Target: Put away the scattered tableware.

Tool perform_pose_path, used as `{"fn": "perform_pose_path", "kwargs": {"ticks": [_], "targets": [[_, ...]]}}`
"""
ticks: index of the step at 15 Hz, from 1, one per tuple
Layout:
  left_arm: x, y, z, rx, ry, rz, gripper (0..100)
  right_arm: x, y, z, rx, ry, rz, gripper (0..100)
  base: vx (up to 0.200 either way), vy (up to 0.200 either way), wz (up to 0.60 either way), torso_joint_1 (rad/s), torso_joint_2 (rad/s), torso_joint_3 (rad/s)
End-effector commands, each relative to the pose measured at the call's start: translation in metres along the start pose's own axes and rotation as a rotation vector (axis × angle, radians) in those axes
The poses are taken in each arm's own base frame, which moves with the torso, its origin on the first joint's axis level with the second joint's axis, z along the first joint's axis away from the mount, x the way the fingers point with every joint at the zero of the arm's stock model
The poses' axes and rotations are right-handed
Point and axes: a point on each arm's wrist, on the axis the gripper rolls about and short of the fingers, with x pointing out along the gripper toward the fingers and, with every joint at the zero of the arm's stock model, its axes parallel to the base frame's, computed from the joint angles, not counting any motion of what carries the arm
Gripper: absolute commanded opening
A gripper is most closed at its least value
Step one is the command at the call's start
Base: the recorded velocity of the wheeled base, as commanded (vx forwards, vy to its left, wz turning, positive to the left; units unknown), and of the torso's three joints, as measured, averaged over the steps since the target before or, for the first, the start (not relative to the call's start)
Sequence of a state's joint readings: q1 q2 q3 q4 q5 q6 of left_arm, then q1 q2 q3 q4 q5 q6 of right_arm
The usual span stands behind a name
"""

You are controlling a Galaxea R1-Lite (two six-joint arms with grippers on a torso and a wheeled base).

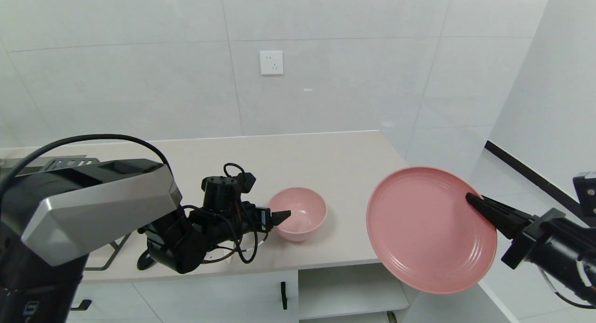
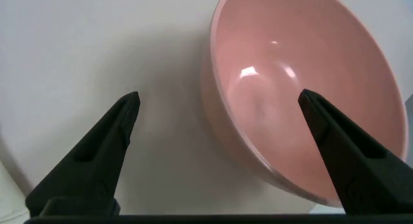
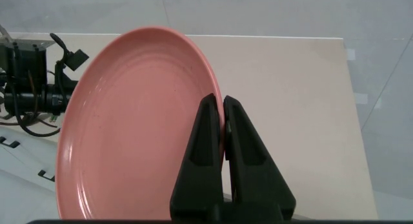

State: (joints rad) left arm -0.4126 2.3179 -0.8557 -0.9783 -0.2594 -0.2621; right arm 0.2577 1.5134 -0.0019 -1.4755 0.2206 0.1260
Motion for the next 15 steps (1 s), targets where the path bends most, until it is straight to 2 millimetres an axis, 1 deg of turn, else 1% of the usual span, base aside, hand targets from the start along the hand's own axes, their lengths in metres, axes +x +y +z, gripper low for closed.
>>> {"fn": "perform_pose_path", "kwargs": {"ticks": [1, 3, 5, 6, 8, 10, 12, 13, 14, 15], "targets": [[0.002, -0.001, -0.005, -0.001, 0.018, -0.002, 0, 0.0, 0.0, 0.0, 0.0, 0.001, 0.0, 0, 0.0, 0.0, 0.0, 0.0, 0.0, 0.0], [0.002, -0.002, -0.004, 0.0, 0.015, -0.001, 0, 0.0, 0.0, 0.0, 0.0, 0.002, 0.0, 0, 0.0, 0.0, 0.0, 0.0, 0.0, 0.0], [-0.004, -0.002, 0.002, 0.006, -0.007, 0.0, 0, 0.0, 0.0, 0.0, 0.0, 0.002, 0.0, 0, 0.0, 0.0, 0.0, 0.0, 0.0, 0.0], [-0.008, -0.002, 0.006, 0.008, -0.021, -0.001, 0, 0.0, 0.0, 0.0, 0.0, 0.002, 0.0, 0, 0.0, 0.0, 0.0, 0.0, 0.0, 0.0], [-0.019, -0.007, 0.023, 0.019, -0.072, -0.007, 0, 0.0, 0.0, 0.0, 0.0, 0.001, 0.0, 0, 0.0, 0.0, 0.0, 0.0, 0.0, 0.0], [-0.038, -0.015, 0.034, 0.03, -0.108, -0.017, 0, 0.0, 0.0, 0.0, -0.002, 0.001, 0.0, 0, 0.0, 0.0, 0.0, 0.0, 0.0, 0.0], [-0.068, -0.027, 0.042, 0.092, -0.155, -0.041, 0, 0.001, 0.0, 0.001, -0.004, -0.004, 0.001, 0, 0.0, 0.0, 0.0, 0.0, 0.0, 0.0], [-0.076, -0.031, 0.04, 0.115, -0.167, -0.053, 0, 0.001, 0.0, 0.0, -0.005, -0.002, 0.002, 0, 0.0, 0.0, 0.0, 0.0, 0.0, 0.0], [-0.097, -0.038, 0.035, 0.158, -0.232, -0.101, 0, 0.003, 0.0, 0.002, -0.036, -0.008, 0.006, 0, 0.0, 0.0, 0.0, 0.0, 0.0, 0.0], [-0.101, -0.038, 0.033, 0.162, -0.254, -0.107, 0, 0.004, 0.0, 0.002, -0.038, -0.009, 0.006, 0, 0.0, 0.0, 0.0, 0.0, 0.0, 0.0]]}}
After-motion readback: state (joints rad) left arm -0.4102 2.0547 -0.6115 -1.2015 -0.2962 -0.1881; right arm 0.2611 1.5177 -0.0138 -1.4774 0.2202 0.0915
